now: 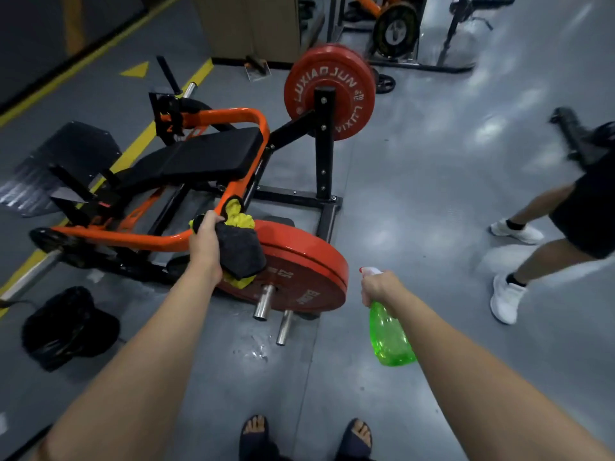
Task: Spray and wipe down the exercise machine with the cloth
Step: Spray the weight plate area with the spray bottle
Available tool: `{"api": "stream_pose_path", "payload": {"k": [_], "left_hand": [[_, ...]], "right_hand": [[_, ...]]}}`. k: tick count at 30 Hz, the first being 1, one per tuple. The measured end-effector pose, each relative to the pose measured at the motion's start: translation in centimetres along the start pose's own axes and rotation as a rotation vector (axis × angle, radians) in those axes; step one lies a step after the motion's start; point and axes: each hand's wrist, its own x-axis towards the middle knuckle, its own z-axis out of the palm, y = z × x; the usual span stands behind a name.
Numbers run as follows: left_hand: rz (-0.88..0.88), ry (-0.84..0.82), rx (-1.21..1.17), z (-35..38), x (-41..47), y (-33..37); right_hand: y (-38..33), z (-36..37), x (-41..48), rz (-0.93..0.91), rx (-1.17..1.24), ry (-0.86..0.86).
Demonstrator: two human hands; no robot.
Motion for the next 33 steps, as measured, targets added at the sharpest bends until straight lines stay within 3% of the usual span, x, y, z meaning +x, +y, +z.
{"api": "stream_pose_path", "payload": {"k": [5,11,19,21,24,26,29,33], "left_hand": [[0.014,0.088,-0.039,0.7,-1.6,-1.1],[0.068,0.213,-0.145,-0.2,-3.2,-0.4],[-0.083,-0.199,-0.139,-4.6,-3.4,2.7],[-0.112,-0.286,-0.07,-5.3,-2.9,3.3],[-0.012,-0.405,0.203,-5.3,-1.2,4.2],[0.046,-0.482,0.36,-4.8,-0.1,4.7],[0.128,-0.588,0.384,-3.5,1.2,5.7],[0.168,-0.573,0.407,-3.4,3.5,7.4]], "right_hand": [[-1.3,-2.4,-4.0,-0.128,-0.148,-0.03],[-3.6,-2.9,-2.5,-0.218,0.039,0.007],[-14.8,-2.4,-6.4,-0.539,0.25,0.032],[-17.8,-1.8,-7.4,-0.582,0.347,0.031],[-22.0,-0.8,-8.1,-0.66,0.427,0.021],[-24.7,-0.1,-8.6,-0.749,0.38,-0.009],[-28.4,1.1,-9.3,-0.876,0.289,-0.086],[-32.1,3.4,-8.3,-0.988,0.08,0.039]]}}
